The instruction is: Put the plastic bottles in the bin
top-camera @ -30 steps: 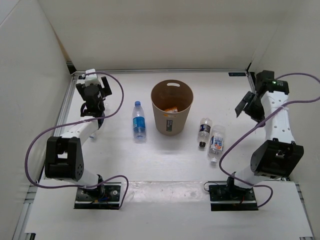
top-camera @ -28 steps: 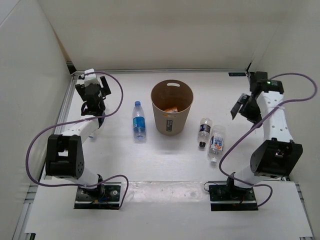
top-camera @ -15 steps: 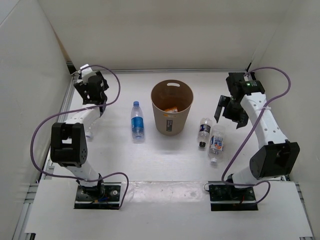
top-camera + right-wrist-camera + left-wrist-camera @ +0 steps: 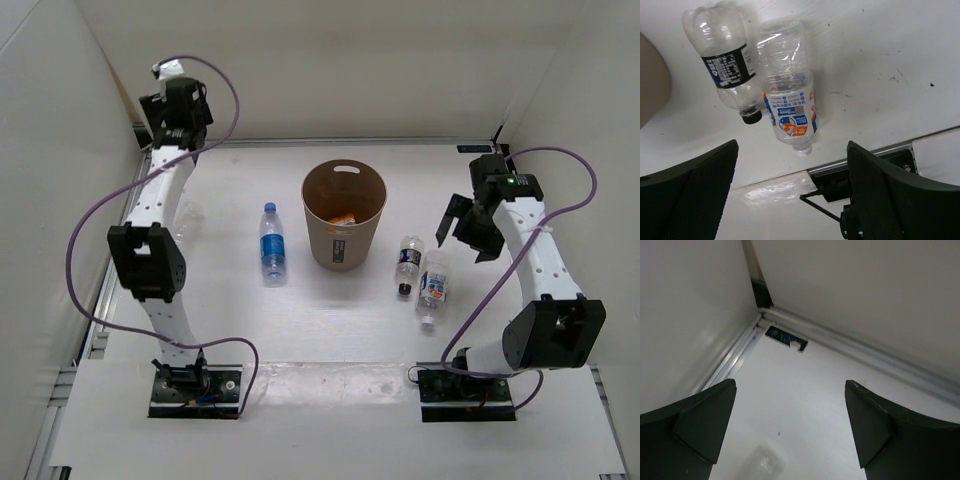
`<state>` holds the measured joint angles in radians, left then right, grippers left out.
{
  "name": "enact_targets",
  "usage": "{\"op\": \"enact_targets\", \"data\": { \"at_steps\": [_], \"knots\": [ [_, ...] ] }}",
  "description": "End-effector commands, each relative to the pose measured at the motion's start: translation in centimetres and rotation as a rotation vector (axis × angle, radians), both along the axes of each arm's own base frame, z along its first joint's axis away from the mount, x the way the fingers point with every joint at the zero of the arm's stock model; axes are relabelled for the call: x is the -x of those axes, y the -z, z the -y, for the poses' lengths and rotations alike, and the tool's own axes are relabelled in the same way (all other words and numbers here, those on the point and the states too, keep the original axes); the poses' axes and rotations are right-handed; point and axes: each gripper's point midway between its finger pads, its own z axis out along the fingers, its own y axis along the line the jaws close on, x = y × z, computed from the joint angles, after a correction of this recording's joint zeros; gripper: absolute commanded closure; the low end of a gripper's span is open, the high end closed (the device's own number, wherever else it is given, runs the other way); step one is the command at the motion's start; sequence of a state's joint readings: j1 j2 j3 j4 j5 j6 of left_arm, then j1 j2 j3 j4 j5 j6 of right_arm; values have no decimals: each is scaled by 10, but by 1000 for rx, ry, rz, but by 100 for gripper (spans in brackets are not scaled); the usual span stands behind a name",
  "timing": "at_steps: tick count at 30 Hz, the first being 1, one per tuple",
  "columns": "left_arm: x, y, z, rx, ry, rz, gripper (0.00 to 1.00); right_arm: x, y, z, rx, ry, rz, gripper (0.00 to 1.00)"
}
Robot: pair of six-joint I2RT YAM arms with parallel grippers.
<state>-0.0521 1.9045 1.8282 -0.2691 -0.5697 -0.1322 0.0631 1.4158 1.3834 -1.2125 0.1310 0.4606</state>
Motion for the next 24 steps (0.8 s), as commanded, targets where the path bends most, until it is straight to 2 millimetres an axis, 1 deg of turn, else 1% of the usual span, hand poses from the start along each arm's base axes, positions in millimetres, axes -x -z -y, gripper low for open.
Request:
{"op": "enact_targets", "data": {
  "at_steps": [1, 2, 3, 4, 5, 6, 7, 8, 9, 10, 11, 13, 15, 16, 17, 20, 21, 22, 23, 24],
  "knots": [
    [28, 14, 39, -117, 132, -339, 0, -12, -1, -12, -37, -49, 42, 10],
    [29, 23, 39, -193, 159, -416, 0, -14, -2, -15, -40, -61, 49, 10],
    [37, 31, 37, -236, 124, -468, 0, -14, -2, -16, -35, -91, 48, 10],
    [44, 37, 33, -221, 93, -486, 0, -14, -2, -20, -35, -111, 48, 10],
    [55, 21, 30, -148, 47, -418, 0, -15, -3, -22, -36, -126, 52, 10],
    [67, 36, 21, -127, 23, -466, 0, -15, -2, -23, -43, -134, 50, 10],
    [80, 49, 18, -89, -7, -491, 0, -15, 0, -23, -45, -149, 44, 10],
    [91, 46, 26, -14, 32, -474, 0, -15, 1, -23, -47, -150, 39, 10],
    [102, 55, 11, 47, 27, -516, 0, -15, 3, -23, -50, -151, 30, 10],
    [113, 65, 11, 95, 55, -567, 0, -14, 5, -24, -49, -150, 23, 10],
    [120, 76, 18, 204, 110, -593, 0, -14, 7, -26, -58, -161, 17, 10],
    [147, 90, -1, 252, 61, -698, 0, -16, 11, -33, -67, -173, 7, 10],
    [159, 100, -9, 236, 82, -771, 0, -18, 10, -38, -68, -191, 12, 10],
    [162, 102, -15, 231, 85, -785, 0, -18, 13, -40, -65, -204, 1, 10],
    [167, 107, -17, 209, 112, -826, 0, -18, 12, -41, -62, -211, 4, 10],
    [171, 117, -18, 216, 170, -871, 0, -17, 15, -39, -69, -199, -2, 10],
    [170, 121, -10, 228, 235, -881, 0, -15, 17, -39, -73, -197, -8, 10],
    [170, 124, -7, 230, 259, -888, 0, -15, 16, -37, -78, -187, -4, 10],
    [169, 126, -4, 209, 319, -904, 0, -14, 19, -32, -80, -173, -12, 10],
    [165, 128, -1, 207, 337, -891, 0, -11, 18, -31, -82, -167, -9, 10]
  ]
}}
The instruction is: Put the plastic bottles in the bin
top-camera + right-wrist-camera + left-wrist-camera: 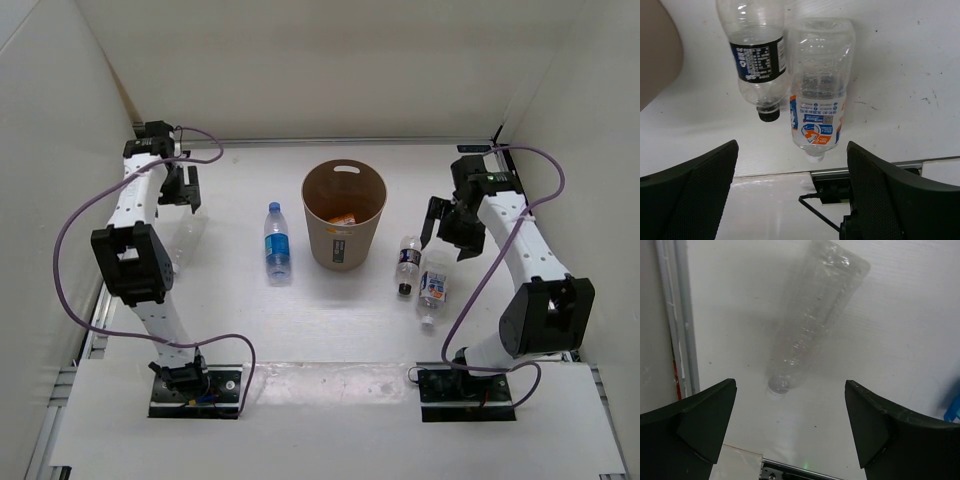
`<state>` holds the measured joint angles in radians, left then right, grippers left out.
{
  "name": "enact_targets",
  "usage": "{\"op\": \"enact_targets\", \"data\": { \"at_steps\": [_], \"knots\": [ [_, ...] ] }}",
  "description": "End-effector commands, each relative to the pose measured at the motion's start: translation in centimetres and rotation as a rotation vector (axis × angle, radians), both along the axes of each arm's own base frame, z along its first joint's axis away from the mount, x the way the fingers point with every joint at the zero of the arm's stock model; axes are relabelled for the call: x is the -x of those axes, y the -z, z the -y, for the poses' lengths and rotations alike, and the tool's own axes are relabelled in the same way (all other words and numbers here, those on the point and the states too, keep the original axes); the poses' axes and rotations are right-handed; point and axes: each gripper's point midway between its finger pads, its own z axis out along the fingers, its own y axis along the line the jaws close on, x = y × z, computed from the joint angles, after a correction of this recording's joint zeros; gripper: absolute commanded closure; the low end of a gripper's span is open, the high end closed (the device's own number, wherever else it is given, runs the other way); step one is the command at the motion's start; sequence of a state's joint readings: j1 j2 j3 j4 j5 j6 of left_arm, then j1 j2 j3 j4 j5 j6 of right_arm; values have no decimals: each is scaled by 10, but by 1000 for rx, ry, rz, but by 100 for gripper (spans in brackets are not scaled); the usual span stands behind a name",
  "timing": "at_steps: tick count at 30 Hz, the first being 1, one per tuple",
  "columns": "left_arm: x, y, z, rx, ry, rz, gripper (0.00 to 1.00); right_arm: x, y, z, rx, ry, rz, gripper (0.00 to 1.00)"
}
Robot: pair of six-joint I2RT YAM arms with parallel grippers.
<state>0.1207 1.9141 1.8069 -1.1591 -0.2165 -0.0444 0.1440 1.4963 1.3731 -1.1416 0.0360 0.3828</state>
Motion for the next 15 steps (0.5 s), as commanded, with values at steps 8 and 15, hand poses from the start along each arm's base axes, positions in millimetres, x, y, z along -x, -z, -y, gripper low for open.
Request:
{"op": "enact_targets", "data": {
  "at_steps": [8, 15],
  "knots": [
    [12, 10, 39, 184, 190, 28, 0, 6, -1, 13, -9, 33, 14, 10],
    [22, 41, 44, 185, 184, -44, 0, 15, -3, 16, -15, 39, 18, 10]
  ]
}}
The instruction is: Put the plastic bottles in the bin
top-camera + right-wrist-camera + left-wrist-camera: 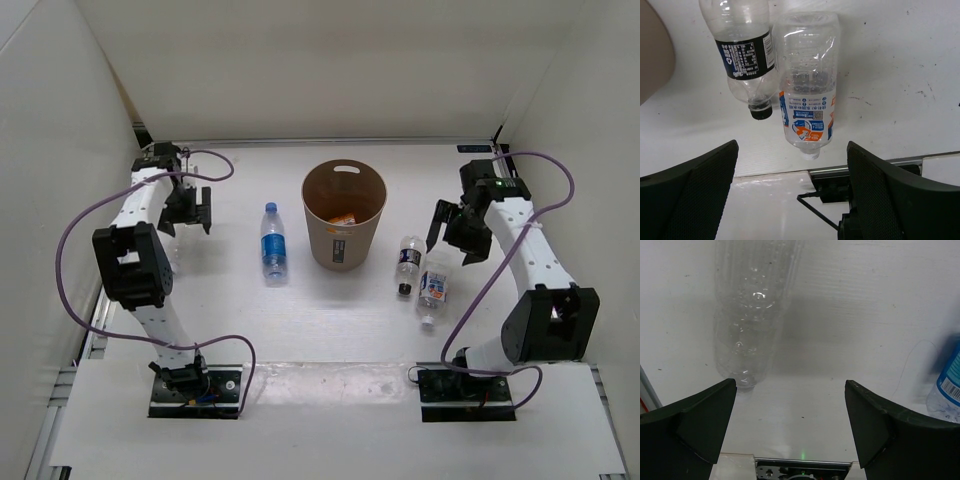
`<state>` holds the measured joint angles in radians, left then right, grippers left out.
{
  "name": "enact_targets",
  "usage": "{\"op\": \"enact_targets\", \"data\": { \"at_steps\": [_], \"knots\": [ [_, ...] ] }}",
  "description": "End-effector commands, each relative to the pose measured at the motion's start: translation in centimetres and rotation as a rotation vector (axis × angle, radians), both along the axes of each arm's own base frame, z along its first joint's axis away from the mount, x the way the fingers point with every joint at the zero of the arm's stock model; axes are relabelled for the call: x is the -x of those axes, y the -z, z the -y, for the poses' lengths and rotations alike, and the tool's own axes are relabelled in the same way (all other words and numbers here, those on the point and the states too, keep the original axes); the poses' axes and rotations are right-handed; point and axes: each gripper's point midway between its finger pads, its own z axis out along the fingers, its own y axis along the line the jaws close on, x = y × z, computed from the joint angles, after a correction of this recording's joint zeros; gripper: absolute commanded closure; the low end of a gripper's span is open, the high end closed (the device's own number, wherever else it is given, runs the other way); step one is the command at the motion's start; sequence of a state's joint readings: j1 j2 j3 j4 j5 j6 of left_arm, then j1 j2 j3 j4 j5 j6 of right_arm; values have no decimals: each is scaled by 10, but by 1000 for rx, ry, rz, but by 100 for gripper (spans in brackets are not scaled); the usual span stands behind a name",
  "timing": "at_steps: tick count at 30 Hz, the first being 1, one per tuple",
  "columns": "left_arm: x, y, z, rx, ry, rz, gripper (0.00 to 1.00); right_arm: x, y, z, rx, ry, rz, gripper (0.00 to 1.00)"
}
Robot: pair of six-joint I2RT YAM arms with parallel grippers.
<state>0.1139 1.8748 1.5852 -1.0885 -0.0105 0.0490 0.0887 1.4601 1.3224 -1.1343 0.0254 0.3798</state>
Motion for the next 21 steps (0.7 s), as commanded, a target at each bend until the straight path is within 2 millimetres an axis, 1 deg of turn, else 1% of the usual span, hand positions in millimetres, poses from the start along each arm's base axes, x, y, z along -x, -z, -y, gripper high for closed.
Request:
{"op": "enact_targets", "data": {
  "at_steps": [1, 2, 3, 4, 5, 7, 10, 11, 12, 15, 18, 19, 21],
  "knots": [
    [-10, -8, 6, 7, 21, 61, 0, 8, -7, 2, -7, -12, 22, 10],
    [-13, -8, 5, 5, 19, 66, 0, 9, -5, 3, -5, -6, 15, 10],
    [-14, -2, 2, -13, 11, 50, 0, 10, -6, 3, -8, -9, 16, 10],
    [-17, -2, 1, -21, 5, 54, 0, 10, -7, 3, -9, -11, 18, 10],
    [-21, -2, -4, -44, -6, 58, 0, 11, -7, 3, -9, -15, 15, 10],
    [-28, -4, -6, -49, -15, 64, 0, 11, -8, 3, -5, -20, 17, 10],
    [-41, -15, -7, -67, -27, 104, 0, 11, -7, 3, -9, -15, 10, 10],
    [-44, -17, -11, -74, -32, 112, 0, 11, -6, 4, -11, -6, 7, 10],
    [-48, -15, -14, -80, -30, 109, 0, 10, -6, 5, -9, -1, 7, 10],
    [-50, -17, -27, -118, -54, 102, 0, 9, -7, 8, -8, 5, 0, 10],
    [-56, -15, -31, -79, -29, 125, 1, 10, -8, 13, -9, 23, -8, 10],
    [-57, -14, -30, -36, -6, 131, 1, 10, -7, 15, -7, 31, -11, 10],
    [-53, -9, -37, -33, -2, 104, 0, 11, -9, 18, -8, 42, -8, 10]
  ]
}}
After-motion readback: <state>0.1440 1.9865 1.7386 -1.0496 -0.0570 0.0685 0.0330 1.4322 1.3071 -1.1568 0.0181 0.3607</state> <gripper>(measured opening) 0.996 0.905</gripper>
